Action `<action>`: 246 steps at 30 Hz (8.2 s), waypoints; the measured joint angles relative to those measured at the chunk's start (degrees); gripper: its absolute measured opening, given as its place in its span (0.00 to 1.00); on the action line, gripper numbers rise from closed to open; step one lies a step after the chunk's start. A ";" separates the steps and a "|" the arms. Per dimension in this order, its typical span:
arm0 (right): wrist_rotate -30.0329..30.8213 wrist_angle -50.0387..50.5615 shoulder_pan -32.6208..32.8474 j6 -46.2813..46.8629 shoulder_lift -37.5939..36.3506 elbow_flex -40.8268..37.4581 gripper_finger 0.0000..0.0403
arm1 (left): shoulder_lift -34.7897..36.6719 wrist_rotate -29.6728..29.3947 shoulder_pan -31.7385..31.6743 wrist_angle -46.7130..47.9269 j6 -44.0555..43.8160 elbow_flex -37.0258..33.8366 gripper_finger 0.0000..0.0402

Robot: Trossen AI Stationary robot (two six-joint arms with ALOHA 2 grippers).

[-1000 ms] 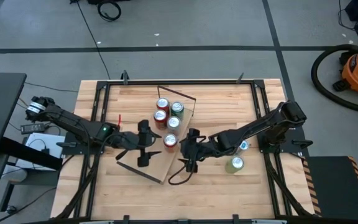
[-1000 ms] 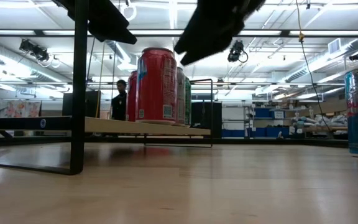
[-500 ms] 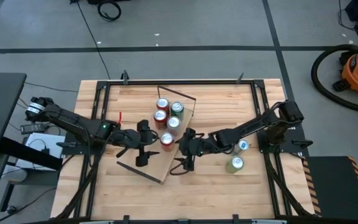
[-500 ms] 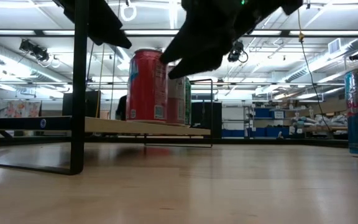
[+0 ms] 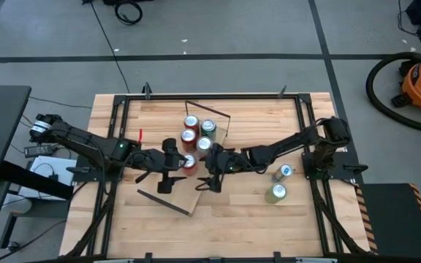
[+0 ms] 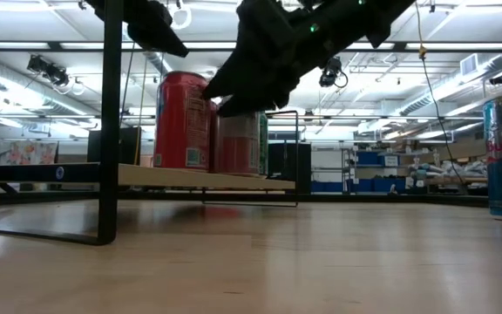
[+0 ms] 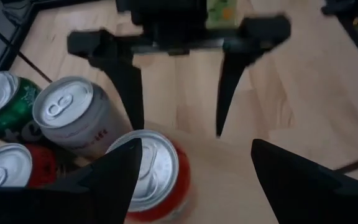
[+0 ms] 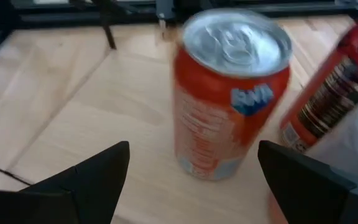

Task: Place canned beverage on shelf
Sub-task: Put the orange soda can on the shelf

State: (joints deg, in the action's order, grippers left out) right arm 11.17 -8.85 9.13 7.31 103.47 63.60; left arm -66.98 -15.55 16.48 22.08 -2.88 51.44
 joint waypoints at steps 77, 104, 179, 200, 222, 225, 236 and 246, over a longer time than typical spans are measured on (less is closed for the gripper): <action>16.22 17.96 8.32 -0.30 -13.10 0.06 0.91 | -4.14 4.31 -12.38 19.21 -14.15 9.25 0.79; 16.18 17.01 8.32 -0.87 -13.08 0.06 0.91 | -4.11 15.51 -21.90 23.85 -3.65 9.57 0.75; 16.16 15.33 8.93 -0.85 -12.62 0.04 0.91 | -6.12 4.11 -11.99 23.18 -13.27 7.15 0.99; 16.16 14.89 8.91 -1.09 -12.66 0.06 0.91 | -10.03 7.89 -13.80 20.29 1.11 7.17 0.98; 16.18 14.44 8.91 -1.49 -12.66 0.04 0.91 | -9.84 7.27 -13.78 21.93 33.03 7.37 0.78; 16.18 14.47 8.91 -1.48 -12.68 0.05 0.91 | -9.84 7.29 -13.78 21.89 39.70 7.39 0.79; 16.18 14.46 8.91 -1.32 -12.68 0.05 0.91 | -9.86 7.14 -13.78 22.04 50.26 7.37 0.80; 16.18 13.66 8.91 -1.31 -12.68 0.05 0.91 | -9.97 6.97 -13.80 20.85 45.82 7.19 0.84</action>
State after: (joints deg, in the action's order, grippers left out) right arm 27.35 4.81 18.04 6.00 90.78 63.65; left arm -76.95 -8.58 2.68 42.93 42.94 58.63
